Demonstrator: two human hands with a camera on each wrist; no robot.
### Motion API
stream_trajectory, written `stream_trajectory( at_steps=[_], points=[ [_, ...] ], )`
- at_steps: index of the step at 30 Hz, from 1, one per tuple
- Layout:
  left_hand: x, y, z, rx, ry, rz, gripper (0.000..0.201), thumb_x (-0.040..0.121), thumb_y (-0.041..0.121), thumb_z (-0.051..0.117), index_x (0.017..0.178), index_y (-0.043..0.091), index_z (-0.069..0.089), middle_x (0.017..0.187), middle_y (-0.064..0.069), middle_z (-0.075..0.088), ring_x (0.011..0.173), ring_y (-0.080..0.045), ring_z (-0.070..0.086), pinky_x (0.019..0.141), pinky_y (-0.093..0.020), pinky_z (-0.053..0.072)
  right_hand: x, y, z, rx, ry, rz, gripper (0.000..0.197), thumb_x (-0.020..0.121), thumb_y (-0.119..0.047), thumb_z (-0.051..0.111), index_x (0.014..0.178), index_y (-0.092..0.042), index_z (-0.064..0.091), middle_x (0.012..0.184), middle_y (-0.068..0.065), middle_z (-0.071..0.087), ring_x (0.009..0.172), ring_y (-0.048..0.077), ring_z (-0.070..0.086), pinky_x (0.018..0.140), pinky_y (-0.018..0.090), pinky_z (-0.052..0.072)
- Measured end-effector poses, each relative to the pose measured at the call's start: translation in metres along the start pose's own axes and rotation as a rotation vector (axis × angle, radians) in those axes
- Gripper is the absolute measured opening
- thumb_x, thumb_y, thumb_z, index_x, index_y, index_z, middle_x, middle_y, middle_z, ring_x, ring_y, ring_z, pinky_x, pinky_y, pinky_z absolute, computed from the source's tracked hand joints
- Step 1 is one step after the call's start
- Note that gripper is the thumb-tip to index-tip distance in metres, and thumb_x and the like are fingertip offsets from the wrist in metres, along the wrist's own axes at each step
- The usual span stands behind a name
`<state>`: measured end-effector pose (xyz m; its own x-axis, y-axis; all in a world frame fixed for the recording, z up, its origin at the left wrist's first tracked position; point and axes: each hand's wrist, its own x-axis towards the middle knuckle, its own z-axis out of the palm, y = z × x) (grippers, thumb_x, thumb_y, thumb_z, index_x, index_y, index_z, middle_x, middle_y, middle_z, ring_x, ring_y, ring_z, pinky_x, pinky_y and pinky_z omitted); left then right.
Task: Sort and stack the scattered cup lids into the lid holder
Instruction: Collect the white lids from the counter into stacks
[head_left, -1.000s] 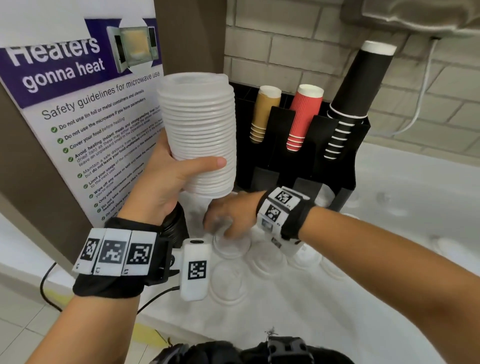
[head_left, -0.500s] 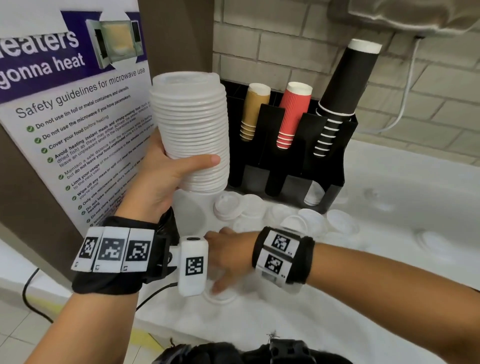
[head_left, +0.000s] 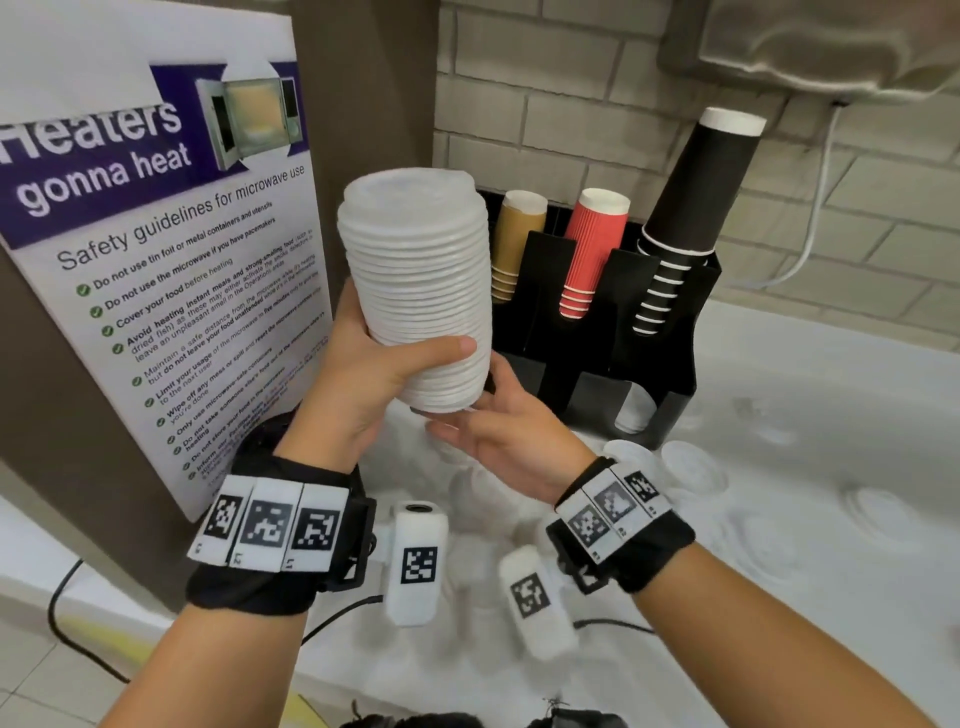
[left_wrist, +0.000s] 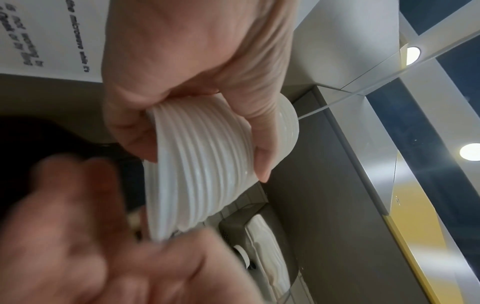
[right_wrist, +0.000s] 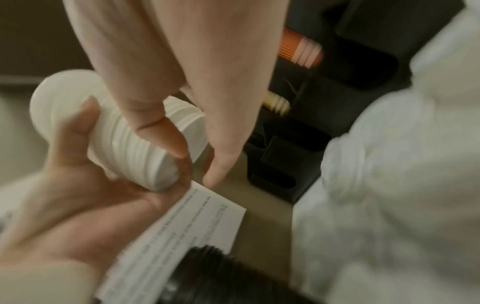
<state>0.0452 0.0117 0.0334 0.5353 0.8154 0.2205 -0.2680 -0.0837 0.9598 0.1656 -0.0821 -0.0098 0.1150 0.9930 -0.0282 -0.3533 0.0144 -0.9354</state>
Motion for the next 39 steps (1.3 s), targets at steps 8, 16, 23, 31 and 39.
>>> stream_trajectory(
  at_steps=[8,16,23,31,39],
  points=[
    [-0.001,-0.011,-0.003,0.24,0.063,0.102,0.122,0.04,0.04,0.088,0.144,0.024,0.028,0.138,0.008,0.05,0.126,-0.004,0.05,0.104,-0.032,0.045,0.01,0.004,0.008,0.358,0.012,-0.092,0.079,0.084,0.022,0.031,0.141,-0.031,0.039,0.145,0.013,0.044,0.127,0.034,0.05,0.09,0.046,0.054],
    [0.003,0.002,-0.019,0.626,0.062,0.405,0.088,0.069,0.025,0.085,0.14,0.037,0.035,0.139,0.004,0.034,0.114,0.028,0.026,0.093,0.006,0.023,0.023,0.021,0.008,0.366,0.061,-0.026,0.072,0.079,0.02,0.037,0.127,-0.034,0.049,0.144,0.018,0.041,0.119,0.04,0.053,0.081,0.048,0.056],
    [0.003,0.008,-0.038,0.939,-0.082,0.027,0.061,0.082,0.066,0.049,0.135,0.038,0.048,0.129,0.0,0.045,0.11,-0.013,0.044,0.091,-0.028,0.032,0.04,0.046,0.01,0.355,0.21,0.161,0.071,0.076,0.021,0.03,0.117,-0.034,0.048,0.14,0.015,0.037,0.123,0.042,0.047,0.071,0.044,0.057],
    [-0.001,0.008,-0.048,1.129,-0.164,-0.237,0.089,0.07,0.082,0.021,0.14,0.034,0.049,0.142,-0.002,0.052,0.13,-0.024,0.047,0.106,-0.04,0.034,0.06,0.069,0.012,0.268,0.284,0.431,0.084,0.075,0.025,0.028,0.139,-0.031,0.031,0.136,0.017,0.037,0.111,0.037,0.049,0.078,0.052,0.052],
    [-0.002,0.004,-0.054,1.194,-0.184,-0.311,0.069,0.085,0.075,0.03,0.133,0.033,0.054,0.137,-0.002,0.055,0.125,-0.025,0.048,0.103,-0.041,0.035,0.063,0.065,0.006,-0.723,0.067,0.522,0.073,0.083,-0.012,0.064,0.143,-0.021,0.023,0.127,0.016,0.052,0.105,0.028,0.06,0.095,0.046,0.051]
  ],
)
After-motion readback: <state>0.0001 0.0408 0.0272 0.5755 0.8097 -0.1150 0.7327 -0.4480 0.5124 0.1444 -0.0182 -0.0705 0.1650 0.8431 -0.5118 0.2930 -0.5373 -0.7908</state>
